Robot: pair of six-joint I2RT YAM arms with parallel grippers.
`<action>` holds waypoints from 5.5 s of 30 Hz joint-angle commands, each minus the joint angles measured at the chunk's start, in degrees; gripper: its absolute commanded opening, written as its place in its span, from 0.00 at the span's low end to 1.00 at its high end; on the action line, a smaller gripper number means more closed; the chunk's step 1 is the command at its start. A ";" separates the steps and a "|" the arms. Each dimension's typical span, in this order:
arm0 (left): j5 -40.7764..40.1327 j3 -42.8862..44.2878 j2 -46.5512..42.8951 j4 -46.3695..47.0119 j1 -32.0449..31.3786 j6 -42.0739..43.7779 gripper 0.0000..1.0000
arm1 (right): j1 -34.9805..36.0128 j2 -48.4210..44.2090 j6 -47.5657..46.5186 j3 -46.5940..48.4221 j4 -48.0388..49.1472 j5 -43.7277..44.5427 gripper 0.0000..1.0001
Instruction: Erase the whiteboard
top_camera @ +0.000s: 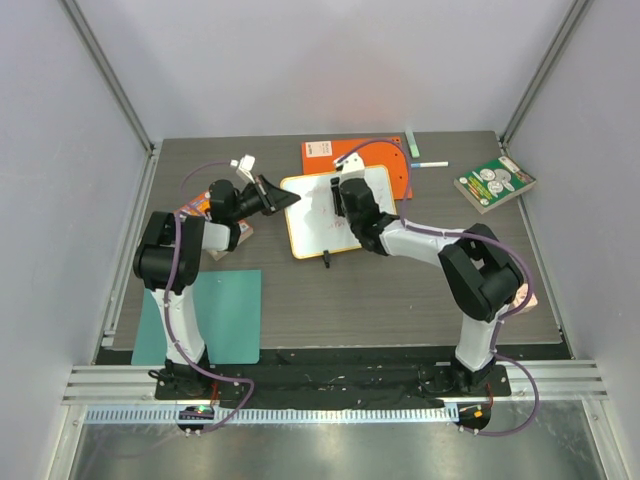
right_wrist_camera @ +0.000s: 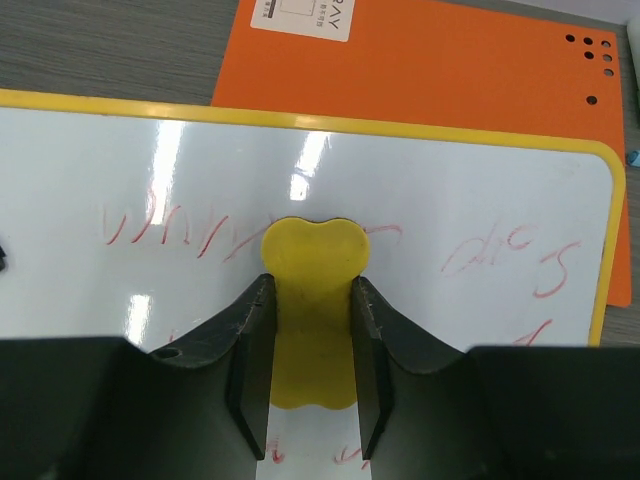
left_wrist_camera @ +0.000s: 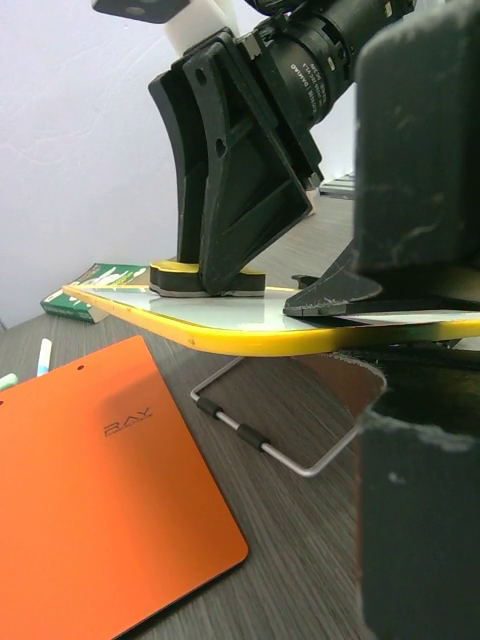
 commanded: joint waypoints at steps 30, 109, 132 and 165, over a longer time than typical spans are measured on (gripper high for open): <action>4.78 1.88 -1.11 -0.12 -1.69 4.77 0.00 | -11.55 -3.49 7.39 -6.17 -20.36 -15.07 0.02; 7.25 1.71 -2.25 0.68 -2.22 3.27 0.00 | 7.97 3.10 4.75 -5.20 -10.17 2.94 0.02; 8.30 0.65 -2.43 2.61 -1.69 2.48 0.00 | -2.15 -4.64 8.71 -14.52 -2.52 12.55 0.01; 8.03 -4.18 -4.10 0.23 0.42 5.03 0.00 | -8.47 -2.97 3.52 -10.30 5.57 -4.24 0.01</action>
